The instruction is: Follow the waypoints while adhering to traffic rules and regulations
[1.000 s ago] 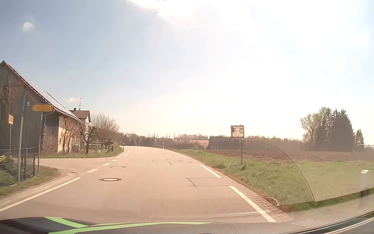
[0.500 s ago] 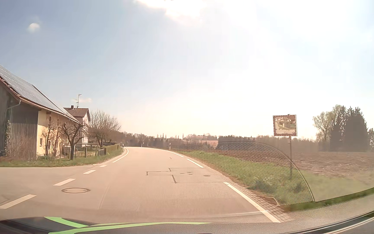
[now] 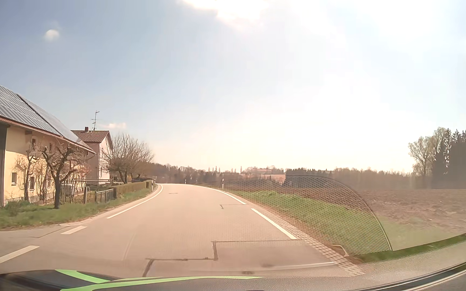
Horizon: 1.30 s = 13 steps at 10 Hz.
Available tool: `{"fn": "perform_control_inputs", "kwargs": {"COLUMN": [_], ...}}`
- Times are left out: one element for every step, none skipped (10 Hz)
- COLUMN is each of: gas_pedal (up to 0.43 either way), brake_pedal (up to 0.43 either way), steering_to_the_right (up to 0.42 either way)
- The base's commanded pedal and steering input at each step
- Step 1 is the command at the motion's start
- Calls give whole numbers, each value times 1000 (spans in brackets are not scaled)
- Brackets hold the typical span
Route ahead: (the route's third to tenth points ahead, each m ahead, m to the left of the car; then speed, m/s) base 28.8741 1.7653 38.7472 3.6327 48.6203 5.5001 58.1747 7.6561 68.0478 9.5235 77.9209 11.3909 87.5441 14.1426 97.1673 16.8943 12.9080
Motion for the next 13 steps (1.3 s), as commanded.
{"fn": "perform_control_inputs", "kwargs": {"gas_pedal": [118,118,118,118,130,130,130,130,130,138,138,150,157], "brake_pedal": [0,0,0,0,0,0,0,0,0,0,0,0,0], "steering_to_the_right": [-32,-30,-29,-27,-26,-25,-24,-24,-22,-20,-19,-18,-18]}}
